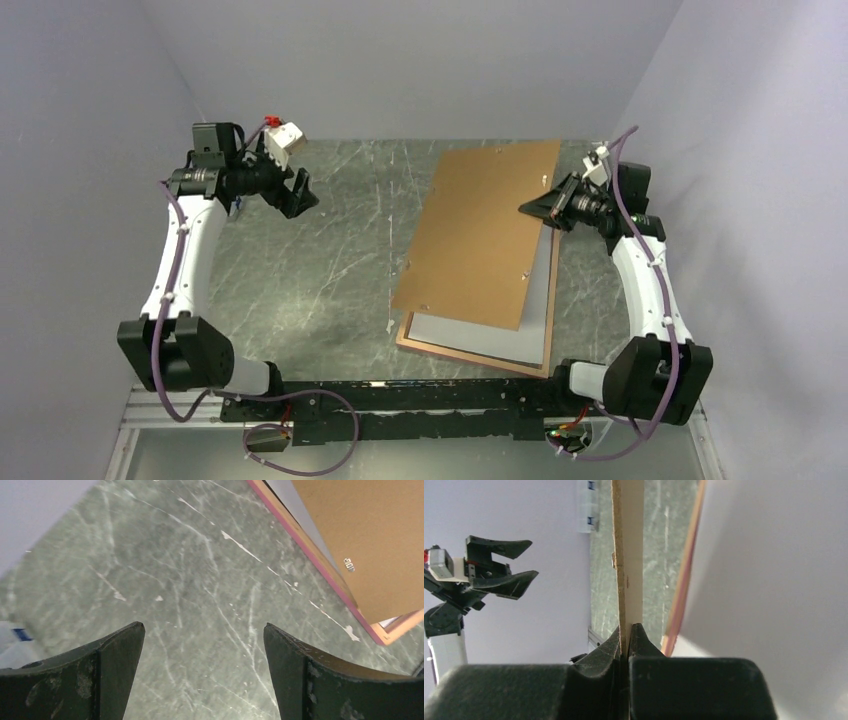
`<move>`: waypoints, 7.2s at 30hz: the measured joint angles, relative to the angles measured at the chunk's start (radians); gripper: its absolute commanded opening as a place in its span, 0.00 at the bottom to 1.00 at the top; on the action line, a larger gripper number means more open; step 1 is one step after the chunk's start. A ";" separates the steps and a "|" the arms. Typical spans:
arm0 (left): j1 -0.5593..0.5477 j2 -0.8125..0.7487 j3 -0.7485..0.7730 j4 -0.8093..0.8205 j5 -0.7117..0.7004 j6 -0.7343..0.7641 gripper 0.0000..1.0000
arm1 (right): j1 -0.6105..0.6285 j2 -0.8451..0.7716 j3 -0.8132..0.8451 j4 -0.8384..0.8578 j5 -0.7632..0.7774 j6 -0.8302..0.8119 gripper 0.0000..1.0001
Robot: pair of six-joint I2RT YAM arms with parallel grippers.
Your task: Put the photo into the frame
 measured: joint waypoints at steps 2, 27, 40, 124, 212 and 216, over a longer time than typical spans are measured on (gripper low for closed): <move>0.000 0.036 0.000 -0.027 0.029 0.016 0.94 | -0.021 0.000 -0.044 -0.026 -0.004 -0.033 0.00; -0.122 0.231 0.004 -0.136 0.113 0.103 0.92 | -0.050 0.179 -0.019 -0.257 0.060 -0.257 0.00; -0.131 0.280 0.015 -0.182 0.113 0.127 0.91 | -0.077 0.202 -0.005 -0.261 0.056 -0.264 0.00; -0.309 0.346 -0.037 -0.227 0.085 0.101 0.89 | 0.283 0.515 0.167 -0.106 0.758 -0.202 0.11; -0.417 0.879 0.161 0.153 0.256 -0.398 0.42 | 0.475 0.731 0.091 0.308 0.388 0.124 0.26; -0.423 0.895 0.167 0.156 0.264 -0.400 0.37 | 0.495 0.761 0.115 0.315 0.383 0.132 0.26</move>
